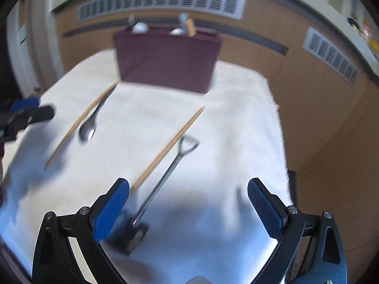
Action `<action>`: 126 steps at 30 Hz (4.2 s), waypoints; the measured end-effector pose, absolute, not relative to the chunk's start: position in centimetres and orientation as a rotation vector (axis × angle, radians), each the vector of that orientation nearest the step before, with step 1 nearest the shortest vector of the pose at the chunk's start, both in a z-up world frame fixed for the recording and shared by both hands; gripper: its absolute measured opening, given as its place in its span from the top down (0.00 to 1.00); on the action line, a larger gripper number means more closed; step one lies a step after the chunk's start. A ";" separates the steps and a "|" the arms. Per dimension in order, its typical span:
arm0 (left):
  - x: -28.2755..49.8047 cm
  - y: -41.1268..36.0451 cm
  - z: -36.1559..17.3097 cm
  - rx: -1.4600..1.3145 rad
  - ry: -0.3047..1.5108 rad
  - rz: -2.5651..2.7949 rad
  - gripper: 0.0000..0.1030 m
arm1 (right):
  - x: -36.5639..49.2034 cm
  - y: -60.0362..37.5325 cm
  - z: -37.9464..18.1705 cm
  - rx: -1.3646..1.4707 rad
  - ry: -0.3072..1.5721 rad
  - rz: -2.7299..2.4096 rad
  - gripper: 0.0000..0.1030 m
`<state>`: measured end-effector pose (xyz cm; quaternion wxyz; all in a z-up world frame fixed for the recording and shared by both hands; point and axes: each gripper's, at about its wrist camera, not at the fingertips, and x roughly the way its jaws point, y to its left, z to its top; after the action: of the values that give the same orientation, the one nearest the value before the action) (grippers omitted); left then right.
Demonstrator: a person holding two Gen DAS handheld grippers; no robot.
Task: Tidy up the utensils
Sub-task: 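Grasp a wooden chopstick with the right gripper while the left gripper grasps the smiley-face spoon, then lift the chopstick with the right gripper while the left gripper lifts the smiley-face spoon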
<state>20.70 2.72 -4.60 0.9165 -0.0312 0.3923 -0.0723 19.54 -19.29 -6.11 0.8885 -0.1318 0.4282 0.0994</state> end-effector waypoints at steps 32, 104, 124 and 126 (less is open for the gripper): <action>26.6 -2.8 -7.7 0.037 1.071 -0.265 0.78 | 20.5 -21.5 -4.6 -0.095 0.787 0.166 0.16; 13.8 1.2 0.8 -0.068 0.705 -0.305 0.82 | 16.9 -17.5 0.3 -0.091 0.831 0.350 0.95; 11.1 1.0 1.5 -0.051 0.687 -0.266 0.82 | 20.3 -16.5 -6.1 -0.103 1.037 0.349 0.83; 11.1 1.2 1.5 -0.058 0.687 -0.268 0.82 | 21.0 -16.0 -7.2 -0.114 1.087 0.345 0.83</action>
<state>11.10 1.18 1.47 0.9324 -0.0286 0.3356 -0.1309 20.99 -15.98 -7.25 0.8403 -0.0537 0.5142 0.1630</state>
